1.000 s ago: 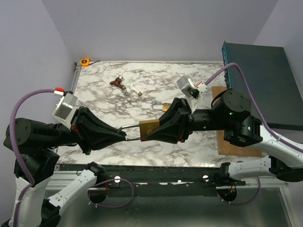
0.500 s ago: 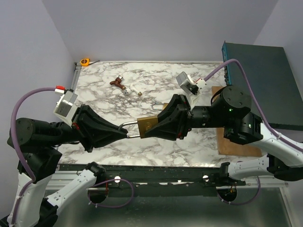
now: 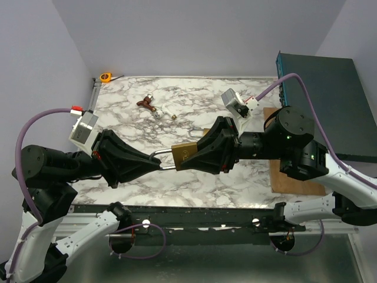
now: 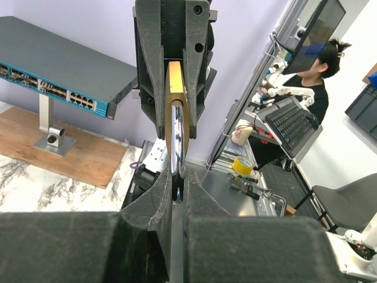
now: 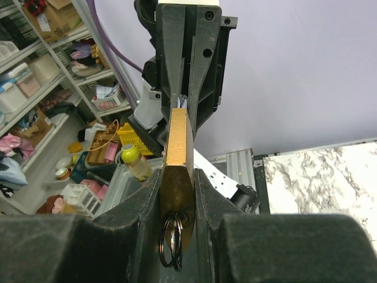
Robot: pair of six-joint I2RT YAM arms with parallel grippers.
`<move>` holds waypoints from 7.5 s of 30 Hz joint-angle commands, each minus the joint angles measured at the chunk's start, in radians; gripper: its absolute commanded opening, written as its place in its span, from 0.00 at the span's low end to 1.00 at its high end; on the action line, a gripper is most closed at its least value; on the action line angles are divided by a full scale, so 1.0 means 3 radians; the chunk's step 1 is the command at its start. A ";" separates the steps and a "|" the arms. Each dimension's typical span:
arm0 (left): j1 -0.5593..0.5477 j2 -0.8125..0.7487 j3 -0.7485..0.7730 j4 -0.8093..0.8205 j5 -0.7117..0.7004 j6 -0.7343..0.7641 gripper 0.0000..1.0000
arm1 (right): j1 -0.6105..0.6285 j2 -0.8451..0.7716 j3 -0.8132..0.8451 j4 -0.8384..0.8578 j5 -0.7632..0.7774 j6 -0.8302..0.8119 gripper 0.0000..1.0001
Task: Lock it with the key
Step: Lock the lock, then place the lock at the center of the board.
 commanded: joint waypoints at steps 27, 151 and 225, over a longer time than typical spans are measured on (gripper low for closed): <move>-0.0380 0.0687 -0.0171 -0.0054 -0.0470 0.0086 0.00 | 0.0290 0.0534 -0.0226 -0.0097 0.0201 -0.0184 0.01; -0.0948 -0.0241 0.0022 0.0052 -0.1846 0.0694 0.00 | 0.0386 -0.0613 -0.0801 -0.0256 0.1505 -0.0275 0.80; -0.0905 0.0053 0.0414 -0.1198 -0.2926 0.0679 0.00 | 0.0215 0.0148 -0.0904 -0.0880 0.1710 -0.0247 0.01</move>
